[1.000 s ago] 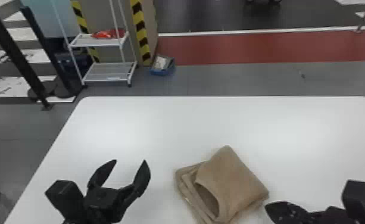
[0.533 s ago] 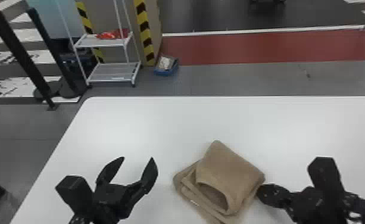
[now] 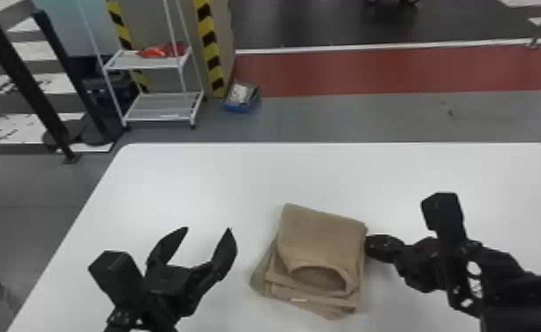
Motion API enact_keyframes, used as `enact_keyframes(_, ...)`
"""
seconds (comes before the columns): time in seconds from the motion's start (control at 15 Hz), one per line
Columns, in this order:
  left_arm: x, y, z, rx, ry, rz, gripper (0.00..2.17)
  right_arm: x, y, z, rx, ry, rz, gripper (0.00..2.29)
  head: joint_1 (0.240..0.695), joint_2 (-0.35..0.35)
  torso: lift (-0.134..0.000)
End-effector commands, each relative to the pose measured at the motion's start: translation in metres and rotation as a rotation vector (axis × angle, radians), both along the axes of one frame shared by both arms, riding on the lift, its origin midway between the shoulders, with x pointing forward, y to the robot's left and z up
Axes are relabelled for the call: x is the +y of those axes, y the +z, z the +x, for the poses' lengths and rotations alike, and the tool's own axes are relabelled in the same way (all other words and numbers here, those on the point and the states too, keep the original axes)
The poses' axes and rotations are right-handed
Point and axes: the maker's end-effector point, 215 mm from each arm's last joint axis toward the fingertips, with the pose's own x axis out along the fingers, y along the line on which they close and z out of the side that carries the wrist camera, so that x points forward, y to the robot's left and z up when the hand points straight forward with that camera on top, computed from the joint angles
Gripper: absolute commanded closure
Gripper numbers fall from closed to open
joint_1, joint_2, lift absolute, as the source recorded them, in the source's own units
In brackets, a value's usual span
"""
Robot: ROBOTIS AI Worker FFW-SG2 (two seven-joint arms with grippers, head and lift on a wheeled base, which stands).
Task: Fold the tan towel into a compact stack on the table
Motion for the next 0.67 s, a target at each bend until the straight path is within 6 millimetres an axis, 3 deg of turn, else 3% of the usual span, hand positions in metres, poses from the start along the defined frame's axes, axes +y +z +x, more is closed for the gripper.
enact_keyframes(0.0, -0.003, -0.001, 0.002, 0.002, -0.006, -0.001, 0.08, 0.010, -0.006, 0.016, 0.007, -0.006, -0.014, 2.19, 0.695, 0.108, -0.113)
enact_keyframes(0.27, -0.007, 0.000, 0.005, 0.000, -0.015, -0.002, 0.08, 0.020, 0.002, 0.037, -0.005, -0.028, -0.006, 2.19, 0.695, 0.113, -0.113)
enact_keyframes(0.4, -0.005, 0.000, 0.005, 0.001, -0.014, 0.001, 0.08, -0.003, 0.002, 0.045, -0.053, -0.137, -0.066, 2.19, 0.695, 0.115, -0.113)
enact_keyframes(0.47, -0.005, -0.001, 0.005, 0.002, -0.015, 0.003, 0.08, -0.017, 0.026, 0.062, -0.197, -0.235, -0.092, 2.19, 0.695, 0.111, -0.113)
enact_keyframes(0.53, -0.005, -0.001, 0.006, 0.004, -0.016, 0.003, 0.08, -0.011, 0.081, 0.072, -0.419, -0.268, -0.028, 2.19, 0.695, 0.098, -0.113)
enact_keyframes(0.6, -0.006, -0.002, 0.006, 0.004, -0.017, 0.002, 0.08, 0.003, 0.122, 0.064, -0.549, -0.257, 0.054, 2.19, 0.695, 0.066, -0.113)
